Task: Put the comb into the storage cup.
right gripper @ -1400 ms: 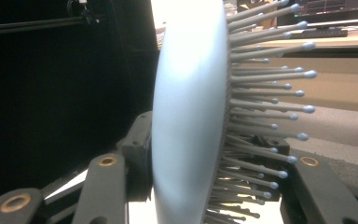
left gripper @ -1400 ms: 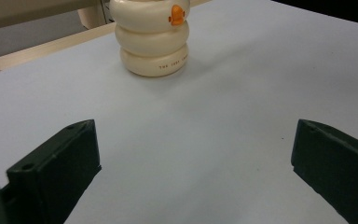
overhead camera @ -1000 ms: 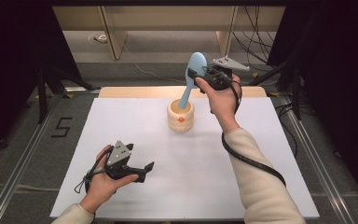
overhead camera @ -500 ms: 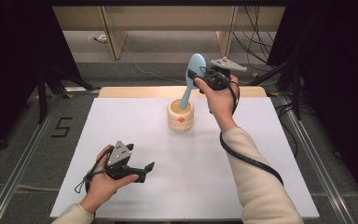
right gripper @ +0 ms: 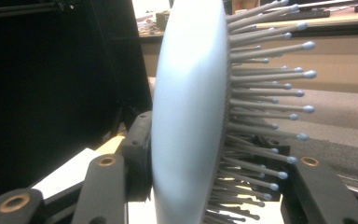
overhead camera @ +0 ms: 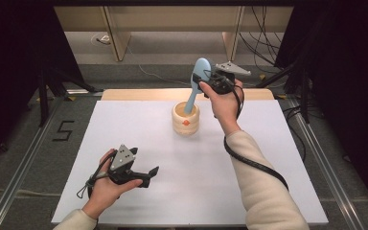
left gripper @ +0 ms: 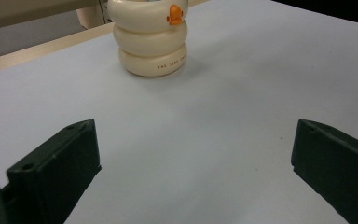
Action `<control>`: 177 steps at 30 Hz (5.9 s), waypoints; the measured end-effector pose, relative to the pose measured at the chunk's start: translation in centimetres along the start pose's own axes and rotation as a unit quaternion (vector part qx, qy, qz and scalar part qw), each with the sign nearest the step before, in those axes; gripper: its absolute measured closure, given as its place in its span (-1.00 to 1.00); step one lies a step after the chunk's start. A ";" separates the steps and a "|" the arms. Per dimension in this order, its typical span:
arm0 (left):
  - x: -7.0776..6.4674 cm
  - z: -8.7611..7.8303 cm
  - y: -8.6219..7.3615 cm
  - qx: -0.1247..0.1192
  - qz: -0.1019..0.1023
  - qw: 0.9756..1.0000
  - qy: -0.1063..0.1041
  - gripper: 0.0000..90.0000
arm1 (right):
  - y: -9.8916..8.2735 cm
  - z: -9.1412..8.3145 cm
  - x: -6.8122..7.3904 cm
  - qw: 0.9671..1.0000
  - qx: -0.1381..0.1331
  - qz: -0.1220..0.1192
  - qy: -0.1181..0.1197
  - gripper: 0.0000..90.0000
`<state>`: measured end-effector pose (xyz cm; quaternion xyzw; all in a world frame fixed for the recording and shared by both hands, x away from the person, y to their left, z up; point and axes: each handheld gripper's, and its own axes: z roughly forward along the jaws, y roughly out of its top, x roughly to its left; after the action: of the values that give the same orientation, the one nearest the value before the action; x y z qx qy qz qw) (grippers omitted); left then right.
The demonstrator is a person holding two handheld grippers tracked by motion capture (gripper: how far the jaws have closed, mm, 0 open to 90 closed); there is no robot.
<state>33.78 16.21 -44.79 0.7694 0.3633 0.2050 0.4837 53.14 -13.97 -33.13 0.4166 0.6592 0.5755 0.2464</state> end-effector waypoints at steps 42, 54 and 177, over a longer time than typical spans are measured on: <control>0.0 0.1 -0.1 0.001 0.000 1.000 -0.002 -0.99 | -3.1 2.4 -0.6 0.999 0.018 0.019 -0.018 0.14; 0.0 0.1 -0.1 0.004 0.000 1.000 -0.004 -0.99 | -3.7 2.7 -0.7 0.999 0.023 0.024 -0.021 0.14; -0.2 0.3 -0.2 0.006 0.003 1.000 -0.007 -0.97 | -6.6 3.0 -2.4 0.995 0.045 0.081 -0.035 -0.65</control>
<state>33.80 15.96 -45.07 0.7746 0.3592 0.1991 0.4809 55.05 -14.28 -40.46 0.4993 0.6396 0.5482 0.2026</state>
